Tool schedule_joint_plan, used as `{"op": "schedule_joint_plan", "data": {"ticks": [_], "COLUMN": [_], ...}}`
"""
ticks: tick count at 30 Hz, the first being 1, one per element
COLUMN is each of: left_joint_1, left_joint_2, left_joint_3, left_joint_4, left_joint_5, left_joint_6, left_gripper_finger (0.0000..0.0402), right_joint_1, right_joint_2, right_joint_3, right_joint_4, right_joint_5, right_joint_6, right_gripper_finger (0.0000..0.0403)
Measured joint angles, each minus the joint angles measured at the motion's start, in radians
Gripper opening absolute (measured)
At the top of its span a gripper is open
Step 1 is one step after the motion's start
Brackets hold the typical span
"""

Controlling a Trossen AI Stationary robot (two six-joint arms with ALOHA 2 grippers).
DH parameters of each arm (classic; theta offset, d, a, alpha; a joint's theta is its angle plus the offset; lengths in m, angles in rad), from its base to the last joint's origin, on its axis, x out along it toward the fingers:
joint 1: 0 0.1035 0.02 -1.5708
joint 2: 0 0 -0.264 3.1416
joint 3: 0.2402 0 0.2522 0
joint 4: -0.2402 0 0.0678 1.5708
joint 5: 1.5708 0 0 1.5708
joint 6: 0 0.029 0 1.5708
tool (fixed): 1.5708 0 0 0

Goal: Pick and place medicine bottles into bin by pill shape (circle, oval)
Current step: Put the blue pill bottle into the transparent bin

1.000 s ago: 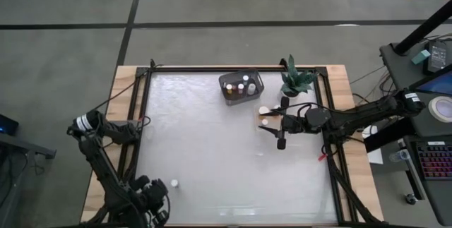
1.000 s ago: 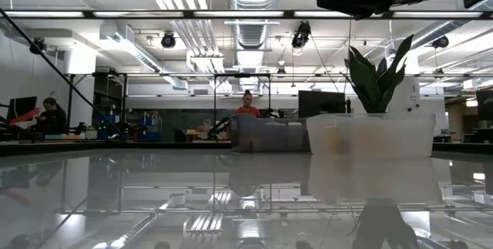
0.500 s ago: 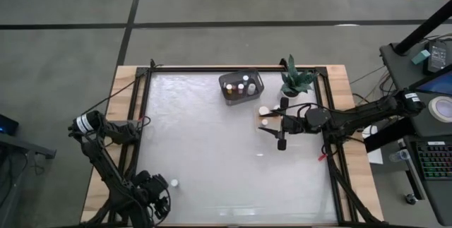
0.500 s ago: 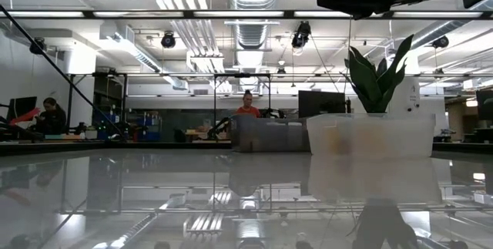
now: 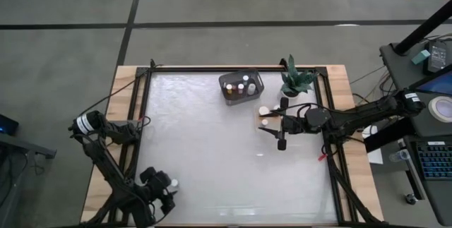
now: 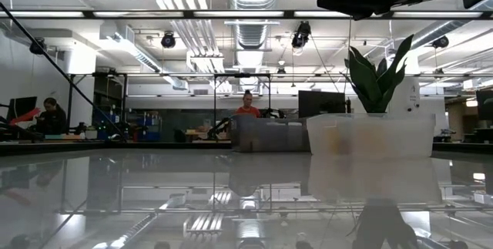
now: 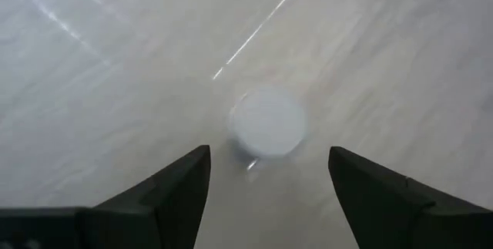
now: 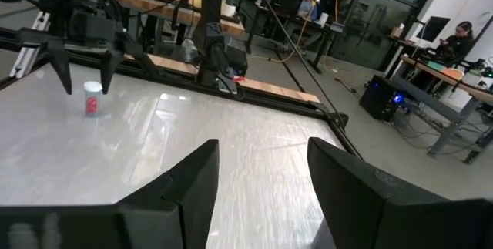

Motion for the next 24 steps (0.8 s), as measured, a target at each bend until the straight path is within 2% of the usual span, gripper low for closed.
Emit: {"op": "schedule_joint_plan", "data": {"ticks": [17,24], "left_joint_1": [0.040,0.044], "left_joint_2": [0.000,0.000], "left_joint_3": [-0.097,-0.093], "left_joint_4": [0.171,0.188], "left_joint_5": [-0.060,-0.051], "left_joint_6": [0.029,0.083], "left_gripper_finger": [0.0247,0.0211], "right_joint_1": [0.000,0.000], "right_joint_2": [0.000,0.000], "right_joint_3": [0.000,0.000], "right_joint_4": [-0.001,-0.001], "right_joint_5": [0.000,0.000], "right_joint_6": [-0.006,-0.007], "right_gripper_finger": [0.0192,0.0192]}}
